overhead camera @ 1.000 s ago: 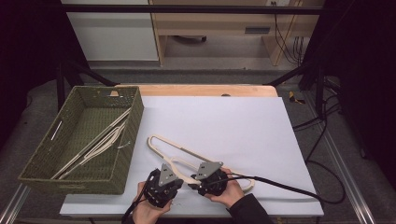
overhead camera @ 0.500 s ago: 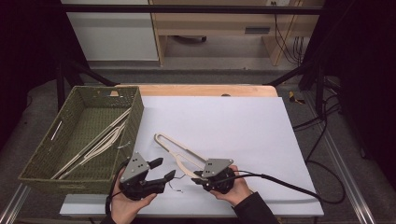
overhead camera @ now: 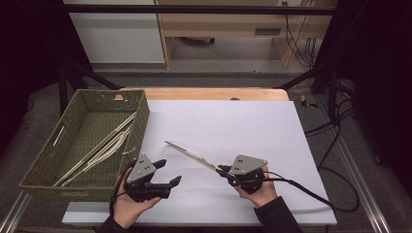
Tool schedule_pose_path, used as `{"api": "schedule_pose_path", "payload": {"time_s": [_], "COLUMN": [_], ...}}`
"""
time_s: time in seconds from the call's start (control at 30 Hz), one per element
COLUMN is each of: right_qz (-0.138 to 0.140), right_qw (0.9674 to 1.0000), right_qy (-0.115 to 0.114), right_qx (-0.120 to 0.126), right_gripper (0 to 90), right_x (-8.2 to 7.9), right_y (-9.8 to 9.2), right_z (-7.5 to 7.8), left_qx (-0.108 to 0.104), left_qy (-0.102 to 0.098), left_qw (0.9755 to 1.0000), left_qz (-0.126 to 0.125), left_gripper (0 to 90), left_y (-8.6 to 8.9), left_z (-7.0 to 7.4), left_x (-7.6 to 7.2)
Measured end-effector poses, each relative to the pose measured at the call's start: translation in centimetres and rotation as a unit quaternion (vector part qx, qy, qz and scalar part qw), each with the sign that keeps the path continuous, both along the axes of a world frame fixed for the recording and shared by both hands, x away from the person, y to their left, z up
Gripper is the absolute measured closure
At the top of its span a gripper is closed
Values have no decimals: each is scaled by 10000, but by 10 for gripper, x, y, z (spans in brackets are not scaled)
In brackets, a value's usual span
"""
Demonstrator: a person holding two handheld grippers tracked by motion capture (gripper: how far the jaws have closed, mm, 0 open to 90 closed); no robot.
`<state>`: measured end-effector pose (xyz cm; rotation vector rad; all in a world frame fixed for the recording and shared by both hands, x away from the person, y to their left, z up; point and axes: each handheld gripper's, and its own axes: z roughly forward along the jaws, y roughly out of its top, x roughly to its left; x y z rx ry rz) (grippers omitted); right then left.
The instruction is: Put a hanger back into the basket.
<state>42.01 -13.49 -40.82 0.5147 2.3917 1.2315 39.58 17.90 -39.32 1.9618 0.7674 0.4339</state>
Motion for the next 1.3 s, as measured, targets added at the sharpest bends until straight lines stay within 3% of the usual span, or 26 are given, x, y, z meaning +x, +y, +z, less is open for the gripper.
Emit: {"api": "schedule_pose_path", "payload": {"time_s": [0.07, 0.23, 0.47, 0.6, 0.77, 0.87, 0.97, 1.17, 1.3], "right_qz": [-78, 19, 510, 728, 964, 1090, 1145, 1072, 818], "right_qw": [9999, 9997, 9971, 9954, 9920, 9899, 9890, 9897, 9934], "right_qy": [-58, 125, 353, 435, 640, 697, 756, 787, 565], "right_qx": [32, 215, 439, 438, 508, 576, 557, 534, 571], "right_gripper": [864, 865, 865, 865, 865, 865, 865, 837, 758], "right_x": [1, 1, -6, -9, -10, -10, -10, -9, -8], "right_y": [-6, -13, -10, -5, -2, -1, 1, 2, 1], "right_z": [3, 9, 15, 17, 15, 15, 14, 12, 13], "left_qx": [32, 172, 383, 475, 625, 608, 625, 828, 824], "left_qy": [4, 46, 54, 191, 214, 274, 209, 83, 157], "left_qw": [10000, 9996, 9980, 9960, 9924, 9907, 9895, 9873, 9847], "left_qz": [-39, -223, -493, -732, -1037, -1190, -1283, -1356, -1527], "left_gripper": [261, 241, 232, 248, 340, 476, 617, 710, 787], "left_y": [-1, -7, -21, -33, -44, -46, -46, -46, -47], "left_z": [0, 2, 3, -1, -7, -9, -9, -8, -5], "left_x": [2, 8, 17, 23, 25, 24, 21, 15, 11]}}
